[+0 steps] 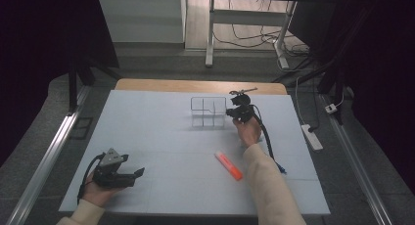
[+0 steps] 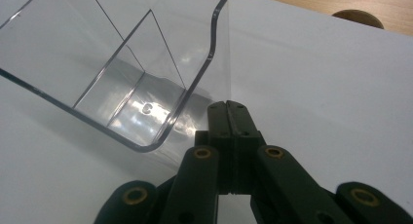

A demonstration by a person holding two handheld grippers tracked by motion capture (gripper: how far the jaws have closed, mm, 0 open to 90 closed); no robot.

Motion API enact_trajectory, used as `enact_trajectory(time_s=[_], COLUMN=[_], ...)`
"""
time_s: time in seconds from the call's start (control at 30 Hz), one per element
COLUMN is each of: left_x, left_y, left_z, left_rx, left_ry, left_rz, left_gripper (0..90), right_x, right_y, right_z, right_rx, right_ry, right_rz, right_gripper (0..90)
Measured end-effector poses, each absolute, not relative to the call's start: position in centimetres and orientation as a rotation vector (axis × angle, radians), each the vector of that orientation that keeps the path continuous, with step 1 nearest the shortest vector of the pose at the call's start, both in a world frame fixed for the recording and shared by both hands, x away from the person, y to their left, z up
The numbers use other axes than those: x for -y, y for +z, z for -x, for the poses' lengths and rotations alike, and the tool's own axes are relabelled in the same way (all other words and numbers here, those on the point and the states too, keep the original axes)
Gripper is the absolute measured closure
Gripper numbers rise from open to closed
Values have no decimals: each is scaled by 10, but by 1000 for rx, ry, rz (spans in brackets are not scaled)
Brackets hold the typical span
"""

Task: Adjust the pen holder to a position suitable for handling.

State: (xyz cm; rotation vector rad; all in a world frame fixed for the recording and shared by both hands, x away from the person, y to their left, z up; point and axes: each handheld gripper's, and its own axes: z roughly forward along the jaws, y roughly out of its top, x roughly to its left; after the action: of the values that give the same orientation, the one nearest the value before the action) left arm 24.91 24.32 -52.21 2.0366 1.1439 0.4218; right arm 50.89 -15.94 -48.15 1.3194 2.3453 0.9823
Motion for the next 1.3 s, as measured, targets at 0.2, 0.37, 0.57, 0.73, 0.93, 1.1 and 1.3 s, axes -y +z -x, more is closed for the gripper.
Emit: enact_trajectory(time_s=[0.2,0.37,0.57,0.73,0.93,1.1,1.3], left_x=[-243,-243,-243,-243,-244,-245,-244], left_y=[-522,-523,-522,-522,-522,-522,-522], left_z=[-250,-250,-250,-251,-250,-251,-253], left_rx=[-1142,-1142,-1139,-1140,-1140,-1136,-1133], left_ry=[420,420,421,421,424,422,424], left_rz=[-2040,-2041,-2042,-2039,-2037,-2038,-2043], left_gripper=[187,187,187,187,187,187,186], right_x=[153,149,146,142,142,153,172], right_y=[-483,-482,-482,-482,-479,-472,-464], right_z=[-507,-506,-505,-503,-501,-491,-475], right_rx=[-2360,-2366,-2377,-2388,-2387,-2379,-2363], right_ry=[982,984,981,979,980,977,993], right_rz=[-1309,-1290,-1284,-1271,-1258,-1228,-1210], right_gripper=[899,899,899,899,899,899,899])
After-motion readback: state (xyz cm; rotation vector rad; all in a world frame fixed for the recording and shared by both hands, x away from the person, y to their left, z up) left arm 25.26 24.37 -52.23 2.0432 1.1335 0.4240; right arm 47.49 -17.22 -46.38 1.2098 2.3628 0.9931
